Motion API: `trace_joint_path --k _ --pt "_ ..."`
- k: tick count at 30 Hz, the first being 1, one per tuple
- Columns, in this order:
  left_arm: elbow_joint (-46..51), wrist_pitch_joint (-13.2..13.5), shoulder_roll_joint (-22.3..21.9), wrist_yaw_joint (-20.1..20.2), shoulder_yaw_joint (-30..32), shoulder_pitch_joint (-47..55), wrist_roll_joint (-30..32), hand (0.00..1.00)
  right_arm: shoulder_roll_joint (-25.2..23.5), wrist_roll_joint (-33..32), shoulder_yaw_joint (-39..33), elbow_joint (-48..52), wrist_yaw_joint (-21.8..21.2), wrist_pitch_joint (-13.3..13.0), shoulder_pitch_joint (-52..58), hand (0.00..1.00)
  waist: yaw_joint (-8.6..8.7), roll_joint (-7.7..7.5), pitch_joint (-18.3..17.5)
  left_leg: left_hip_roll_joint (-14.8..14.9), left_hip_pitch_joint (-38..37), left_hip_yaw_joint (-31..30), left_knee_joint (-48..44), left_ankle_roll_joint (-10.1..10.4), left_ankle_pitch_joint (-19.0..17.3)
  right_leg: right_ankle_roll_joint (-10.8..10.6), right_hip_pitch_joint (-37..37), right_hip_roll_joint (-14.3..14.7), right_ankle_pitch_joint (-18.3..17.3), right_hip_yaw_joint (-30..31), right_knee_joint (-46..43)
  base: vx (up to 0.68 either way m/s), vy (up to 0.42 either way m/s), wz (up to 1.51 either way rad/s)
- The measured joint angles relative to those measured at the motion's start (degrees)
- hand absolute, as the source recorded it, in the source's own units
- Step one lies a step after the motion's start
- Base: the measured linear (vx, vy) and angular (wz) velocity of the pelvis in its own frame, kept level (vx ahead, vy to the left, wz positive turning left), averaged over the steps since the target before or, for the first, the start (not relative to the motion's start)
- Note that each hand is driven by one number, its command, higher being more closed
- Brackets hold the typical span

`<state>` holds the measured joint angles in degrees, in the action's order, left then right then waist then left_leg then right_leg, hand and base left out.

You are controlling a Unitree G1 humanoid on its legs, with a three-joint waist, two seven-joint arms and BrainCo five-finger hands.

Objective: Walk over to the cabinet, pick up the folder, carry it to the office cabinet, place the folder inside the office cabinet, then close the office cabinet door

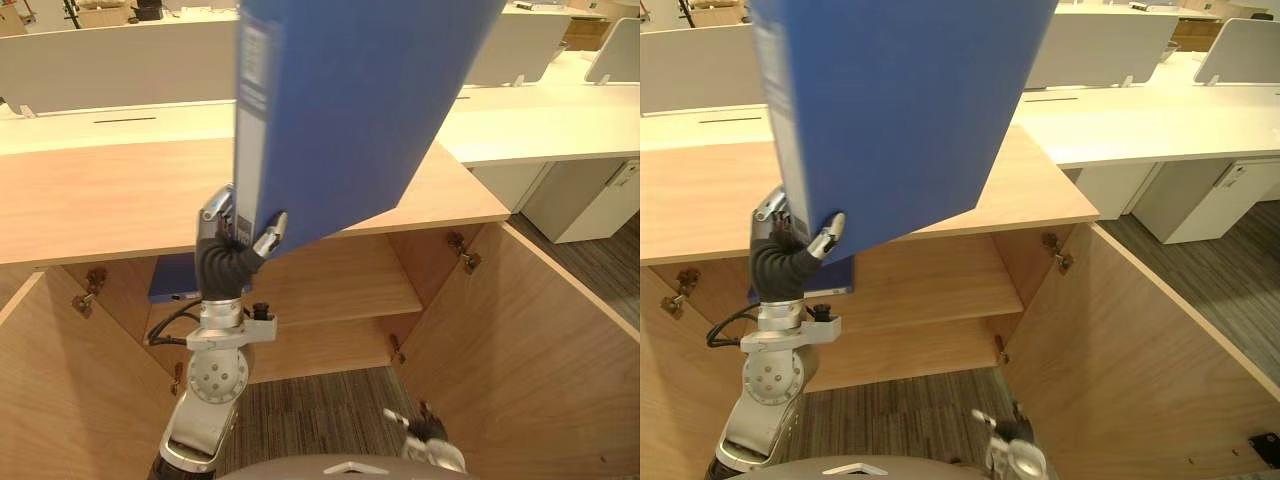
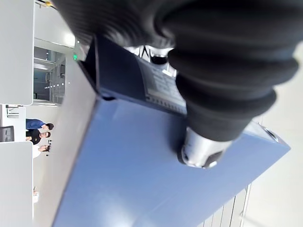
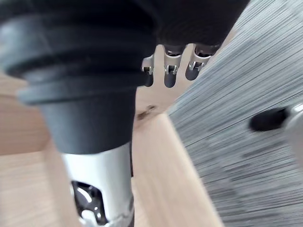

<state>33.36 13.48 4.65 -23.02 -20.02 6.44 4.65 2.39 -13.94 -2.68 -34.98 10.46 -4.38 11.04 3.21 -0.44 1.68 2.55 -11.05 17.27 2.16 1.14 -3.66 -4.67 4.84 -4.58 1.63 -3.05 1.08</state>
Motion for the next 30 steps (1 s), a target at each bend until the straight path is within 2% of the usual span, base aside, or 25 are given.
trace_joint_path --k 3,9,16,19,23,30 --pt "0.0 1.4 -1.1 1.9 0.3 1.5 -5.1 1.0 -2.7 -1.4 0.6 11.7 0.0 -2.4 0.4 0.0 -0.44 -0.15 0.0 -0.1 0.0 0.3 0.0 0.0 0.0 -0.1 0.0 0.0 0.0 0.3 -0.2 -0.02 -0.002 -0.06" --pt "-0.4 1.5 -1.5 6.4 5.1 7.8 -11.4 1.0 -5.2 -2.6 0.4 32.4 0.0 -5.9 2.6 0.0 -0.37 -1.03 0.5 -0.1 0.0 0.3 -0.1 -0.1 -0.1 -0.1 -0.3 0.0 0.1 0.4 0.1 0.0 0.0 0.0" --pt "-1.6 1.4 -2.6 10.2 11.0 9.1 -13.5 1.0 -5.6 -2.4 -0.8 49.8 -1.7 -9.2 2.6 0.0 -0.42 -1.5 1.0 -0.1 0.6 0.5 -1.1 -0.2 -0.9 -0.2 -0.6 0.0 0.1 0.6 0.2 0.0 0.0 0.0" --pt "-3.0 1.4 -2.8 11.7 12.8 9.1 -14.3 1.0 -5.1 -2.4 -1.5 53.0 -2.4 -10.4 1.4 0.0 -0.36 -1.27 1.3 -0.1 1.0 0.6 -1.6 -0.3 -1.2 -0.2 -0.7 -0.1 0.1 0.7 0.3 0.0 0.0 0.0" --pt "-4.9 1.4 -3.0 13.6 13.9 9.1 -14.7 1.0 -4.3 -3.1 -3.1 54.8 -4.1 -10.6 -1.2 0.0 -0.33 -1.04 1.7 -0.1 1.4 0.6 -2.1 -0.3 -1.5 -0.2 -0.9 -0.1 0.1 0.7 0.4 0.0 0.0 0.0" --pt "-7.3 1.4 -2.9 18.6 14.0 8.8 -18.1 1.0 0.6 -13.4 -3.0 54.7 -9.0 -10.9 -7.8 0.0 -0.8 -0.92 2.1 0.0 3.4 0.3 -3.6 -0.5 -2.2 -0.3 -2.0 -0.2 0.4 0.7 0.6 0.0 -0.001 0.01"
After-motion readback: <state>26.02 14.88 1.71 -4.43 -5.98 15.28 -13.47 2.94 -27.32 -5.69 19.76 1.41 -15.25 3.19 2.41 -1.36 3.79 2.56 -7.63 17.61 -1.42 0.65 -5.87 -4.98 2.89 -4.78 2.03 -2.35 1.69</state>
